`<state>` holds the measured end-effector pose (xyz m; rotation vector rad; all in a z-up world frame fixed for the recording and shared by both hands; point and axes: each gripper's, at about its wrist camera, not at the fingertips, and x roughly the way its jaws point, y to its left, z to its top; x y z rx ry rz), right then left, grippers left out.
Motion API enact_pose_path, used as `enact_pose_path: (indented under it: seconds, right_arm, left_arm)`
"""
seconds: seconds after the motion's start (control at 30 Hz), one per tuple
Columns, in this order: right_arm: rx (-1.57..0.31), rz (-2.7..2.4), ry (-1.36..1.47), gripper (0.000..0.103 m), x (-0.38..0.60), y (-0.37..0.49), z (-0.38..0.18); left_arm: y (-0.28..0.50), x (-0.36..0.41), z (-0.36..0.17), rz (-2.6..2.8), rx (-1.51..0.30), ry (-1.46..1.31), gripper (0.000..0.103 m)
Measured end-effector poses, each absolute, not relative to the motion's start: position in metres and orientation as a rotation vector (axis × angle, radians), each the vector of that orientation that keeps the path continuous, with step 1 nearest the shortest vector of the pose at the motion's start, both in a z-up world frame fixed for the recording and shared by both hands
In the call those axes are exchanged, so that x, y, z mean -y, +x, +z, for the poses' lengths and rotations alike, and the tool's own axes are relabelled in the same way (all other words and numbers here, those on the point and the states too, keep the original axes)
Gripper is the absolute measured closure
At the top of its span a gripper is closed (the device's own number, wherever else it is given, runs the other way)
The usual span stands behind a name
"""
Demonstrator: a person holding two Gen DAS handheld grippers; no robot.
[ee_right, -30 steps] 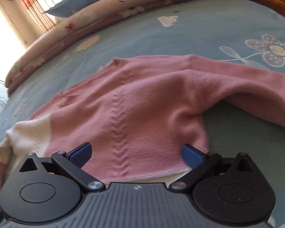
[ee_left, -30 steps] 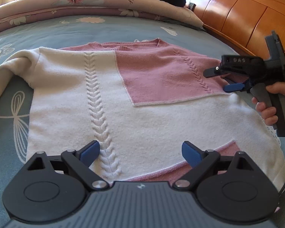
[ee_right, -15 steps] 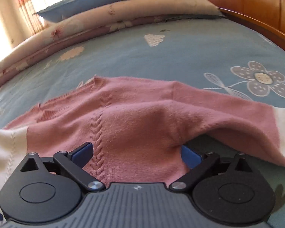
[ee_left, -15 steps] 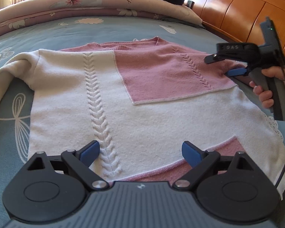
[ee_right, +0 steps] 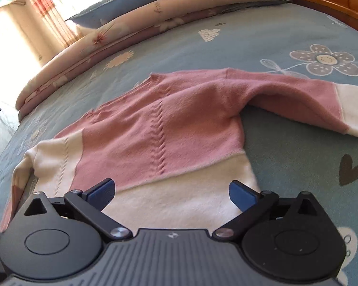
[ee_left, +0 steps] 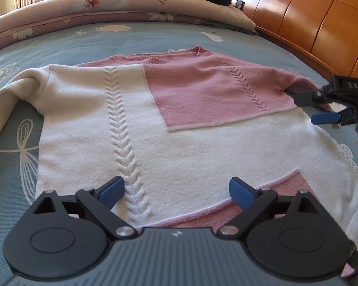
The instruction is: Fold clothes
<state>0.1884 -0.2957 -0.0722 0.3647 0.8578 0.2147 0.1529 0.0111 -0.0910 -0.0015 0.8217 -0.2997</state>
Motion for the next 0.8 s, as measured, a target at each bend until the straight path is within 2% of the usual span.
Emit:
enact_pose_path:
  seconds: [0.1, 0.17, 0.43, 0.63, 0.8]
  right_arm:
    - [-0.920, 0.145, 0.303, 0.000, 0.298, 0.167, -0.088]
    - [-0.891, 0.095, 0.278, 0.005, 0.310, 0.149, -0.092]
    - [-0.794, 0.160, 0.332, 0.000, 0.295, 0.145, -0.061]
    - [-0.957, 0.027, 0.288, 0.003, 0.294, 0.147, -0.079]
    - [-0.964, 0.033, 0.460, 0.000, 0.310, 0.107, -0.073]
  left_arm:
    - [0.153, -0.012, -0.090, -0.301, -0.821, -0.007, 0.009]
    - [0.153, -0.012, -0.091, -0.298, -0.821, -0.009, 0.009]
    - [0.152, -0.009, -0.091, -0.299, -0.814, -0.006, 0.009]
    - [0.152, -0.005, -0.092, -0.285, -0.808, 0.028, 0.009]
    - [0.148, -0.001, -0.089, -0.299, -0.787, 0.042, 0.009]
